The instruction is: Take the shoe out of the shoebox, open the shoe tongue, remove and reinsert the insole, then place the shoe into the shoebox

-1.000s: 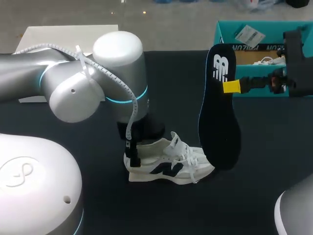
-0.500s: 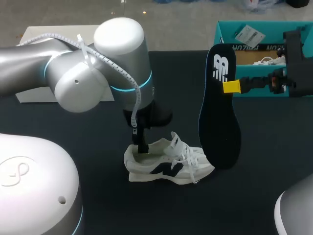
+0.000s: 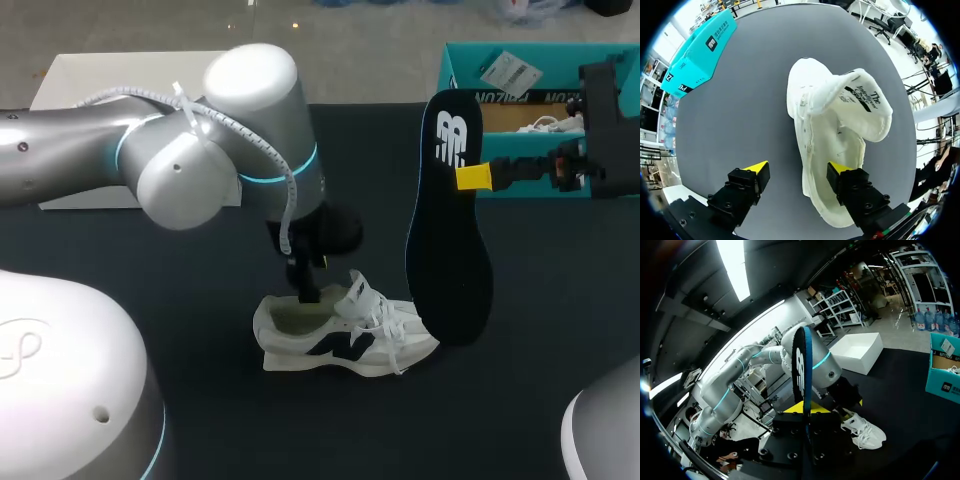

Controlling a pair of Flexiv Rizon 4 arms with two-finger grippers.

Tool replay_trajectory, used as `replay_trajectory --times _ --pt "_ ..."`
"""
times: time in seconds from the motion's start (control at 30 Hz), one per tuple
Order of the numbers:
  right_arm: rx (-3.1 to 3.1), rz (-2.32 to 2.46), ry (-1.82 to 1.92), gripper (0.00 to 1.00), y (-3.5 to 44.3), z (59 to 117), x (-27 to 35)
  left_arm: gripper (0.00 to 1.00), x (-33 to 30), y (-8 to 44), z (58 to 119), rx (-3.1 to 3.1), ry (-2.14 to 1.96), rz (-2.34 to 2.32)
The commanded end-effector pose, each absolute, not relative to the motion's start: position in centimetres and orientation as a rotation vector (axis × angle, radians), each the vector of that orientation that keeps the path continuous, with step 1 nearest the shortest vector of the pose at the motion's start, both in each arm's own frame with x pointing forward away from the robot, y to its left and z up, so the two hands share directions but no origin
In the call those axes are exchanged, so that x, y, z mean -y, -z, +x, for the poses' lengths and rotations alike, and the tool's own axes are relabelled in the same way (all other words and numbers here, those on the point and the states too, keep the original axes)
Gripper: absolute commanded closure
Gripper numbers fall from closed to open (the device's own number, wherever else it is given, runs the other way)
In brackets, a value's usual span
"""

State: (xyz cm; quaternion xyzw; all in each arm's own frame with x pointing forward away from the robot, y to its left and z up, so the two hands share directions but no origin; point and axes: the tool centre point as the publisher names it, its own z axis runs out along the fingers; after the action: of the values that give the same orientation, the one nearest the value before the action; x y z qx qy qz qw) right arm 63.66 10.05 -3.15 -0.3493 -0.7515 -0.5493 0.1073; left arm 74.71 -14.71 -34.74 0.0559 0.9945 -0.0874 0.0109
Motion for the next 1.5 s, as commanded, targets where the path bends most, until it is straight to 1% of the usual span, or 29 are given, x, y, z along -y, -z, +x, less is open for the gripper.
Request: replay_trajectory --times 0.03,0.07,0.1,0.13,0.17,0.2,0.23,0.3,0.33,0.37,0.97,1.03,1.07,1.13,1.17,1.2,1.23,1.3,1.33,1.4,1.43,1.5 --pt "2.211 -1.029 1.62 1.0 3.3 63.7 -10.2 0.4 16.4 36.3 75.2 -3.118 0.262 0.181" --pt "2.211 -1.029 1.62 1.0 3.3 63.7 -10.2 0.43 16.6 36.4 75.2 -3.12 0.262 0.183" --pt "2.211 -1.029 1.62 1.0 3.3 63.7 -10.2 0.42 16.9 36.5 75.3 -3.123 0.271 0.184" --pt "2.211 -1.029 1.62 1.0 3.3 63.7 -10.2 0.44 17.1 36.6 75.3 -3.125 0.275 0.184" --pt "2.211 -1.029 1.62 1.0 3.3 63.7 -10.2 0.51 17.2 36.7 75.3 -3.125 0.28 0.183" --pt "2.211 -1.029 1.62 1.0 3.3 63.7 -10.2 0.52 17.3 36.8 75.3 -3.126 0.283 0.182" --pt "2.211 -1.029 1.62 1.0 3.3 63.7 -10.2 0.57 17.4 36.9 75.3 -3.128 0.289 0.179" --pt "2.211 -1.029 1.62 1.0 3.3 63.7 -10.2 0.74 17.5 37.2 75.3 -3.134 0.294 0.17" --pt "2.211 -1.029 1.62 1.0 3.3 63.7 -10.2 0.97 17.5 37.2 75.1 -3.136 0.299 0.165" --pt "2.211 -1.029 1.62 1.0 3.3 63.7 -10.2 1.0 17.5 37.3 75.0 -3.138 0.3 0.163" --pt "2.211 -1.029 1.62 1.0 3.3 63.7 -10.2 1.0 17.2 37.2 74.4 -3.142 0.303 0.164" --pt "2.211 -1.029 1.62 1.0 3.3 63.7 -10.2 1.0 16.6 36.2 75.0 -3.164 0.331 0.367" --pt "2.211 -1.029 1.62 1.0 3.3 63.7 -10.2 1.0 16.5 35.7 75.5 -3.191 0.342 0.58" --pt "2.211 -1.029 1.62 1.0 3.3 63.7 -10.2 1.0 16.2 34.5 75.9 -3.163 0.388 0.838" --pt "2.211 -1.029 1.62 1.0 3.3 63.7 -10.2 1.0 16.3 34.1 76.1 -3.133 0.404 1.082" --pt "2.211 -1.029 1.62 1.0 3.3 63.7 -10.2 1.0 15.9 33.4 76.1 -3.082 0.458 1.122" --pt "2.211 -1.029 1.62 1.0 3.3 63.7 -10.2 1.0 15.8 33.1 76.2 -3.068 0.457 1.369" --pt "2.211 -1.029 1.62 1.0 3.3 63.7 -10.2 1.0 15.3 32.5 76.3 -2.996 0.518 1.584" --pt "2.211 -1.029 1.62 1.0 3.3 63.7 -10.2 1.0 15.3 32.4 76.3 -2.923 0.495 1.882" --pt "2.211 -1.029 1.62 1.0 3.3 63.7 -10.2 1.0 15.1 31.9 76.2 -2.811 0.495 2.102" --pt "2.211 -1.029 1.62 1.0 3.3 63.7 -10.2 1.0 15.4 31.8 76.0 -2.706 0.385 2.286" --pt "2.211 -1.029 1.62 1.0 3.3 63.7 -10.2 1.0 15.7 31.3 75.9 -2.576 0.357 2.453"
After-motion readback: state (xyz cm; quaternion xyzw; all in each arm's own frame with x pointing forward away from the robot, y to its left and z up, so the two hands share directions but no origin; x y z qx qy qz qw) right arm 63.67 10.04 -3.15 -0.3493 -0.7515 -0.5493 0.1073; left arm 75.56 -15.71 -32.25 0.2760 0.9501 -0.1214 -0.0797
